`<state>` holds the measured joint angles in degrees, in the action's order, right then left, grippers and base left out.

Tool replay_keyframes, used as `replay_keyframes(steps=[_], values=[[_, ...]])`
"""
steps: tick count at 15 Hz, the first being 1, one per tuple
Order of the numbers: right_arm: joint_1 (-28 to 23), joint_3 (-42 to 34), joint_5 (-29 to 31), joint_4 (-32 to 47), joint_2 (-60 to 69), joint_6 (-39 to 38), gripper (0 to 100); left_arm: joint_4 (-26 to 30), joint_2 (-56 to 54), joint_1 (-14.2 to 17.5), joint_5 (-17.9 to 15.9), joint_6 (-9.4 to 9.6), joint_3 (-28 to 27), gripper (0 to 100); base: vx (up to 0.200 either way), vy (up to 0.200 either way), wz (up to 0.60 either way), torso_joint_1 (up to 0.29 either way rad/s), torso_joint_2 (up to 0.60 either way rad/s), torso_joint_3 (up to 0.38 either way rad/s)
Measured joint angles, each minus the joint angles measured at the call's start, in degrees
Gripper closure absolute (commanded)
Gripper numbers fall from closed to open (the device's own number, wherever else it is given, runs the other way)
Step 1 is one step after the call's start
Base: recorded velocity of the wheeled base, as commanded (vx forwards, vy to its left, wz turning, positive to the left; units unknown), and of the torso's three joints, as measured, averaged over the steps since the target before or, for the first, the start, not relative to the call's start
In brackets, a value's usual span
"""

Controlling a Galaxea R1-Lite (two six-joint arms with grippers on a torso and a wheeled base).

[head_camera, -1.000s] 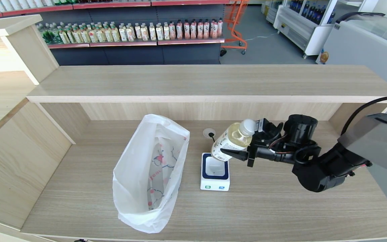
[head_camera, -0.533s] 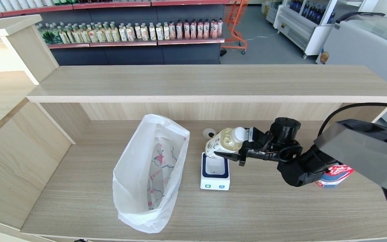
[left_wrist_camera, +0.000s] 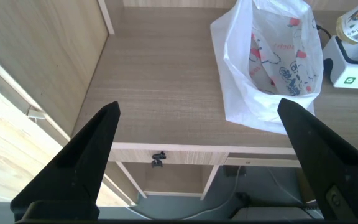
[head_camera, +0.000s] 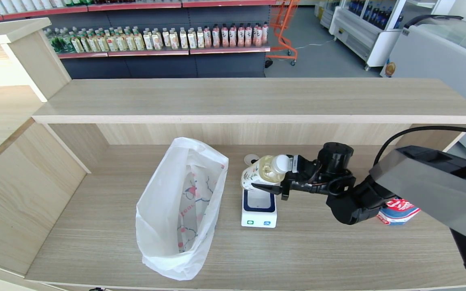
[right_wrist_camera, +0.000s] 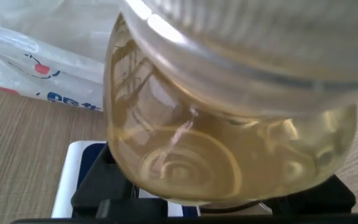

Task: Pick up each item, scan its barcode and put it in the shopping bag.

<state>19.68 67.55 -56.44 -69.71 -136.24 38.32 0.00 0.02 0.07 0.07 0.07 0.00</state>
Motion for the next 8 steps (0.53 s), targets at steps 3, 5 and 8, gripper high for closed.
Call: replay_keyframes(steps=[3, 5, 8], values=[[0.13, -1.27, 0.3, 0.33, 1.23, -0.05, 100, 0.0, 0.0, -0.02, 0.0, 0.02, 0.0, 0, 0.0, 0.0, 0.0, 0.0, 0.0, 0.0], [-0.11, -3.11, 0.44, 0.43, 2.84, -0.46, 100, 0.0, 0.0, -0.02, 0.0, 0.02, 0.0, 0, 0.0, 0.0, 0.0, 0.0, 0.0, 0.0], [-1.4, -8.37, 3.18, 0.18, 7.77, -6.38, 100, 0.0, 0.0, 0.0, 0.0, 0.02, 0.0, 0, 0.0, 0.0, 0.0, 0.0, 0.0, 0.0]])
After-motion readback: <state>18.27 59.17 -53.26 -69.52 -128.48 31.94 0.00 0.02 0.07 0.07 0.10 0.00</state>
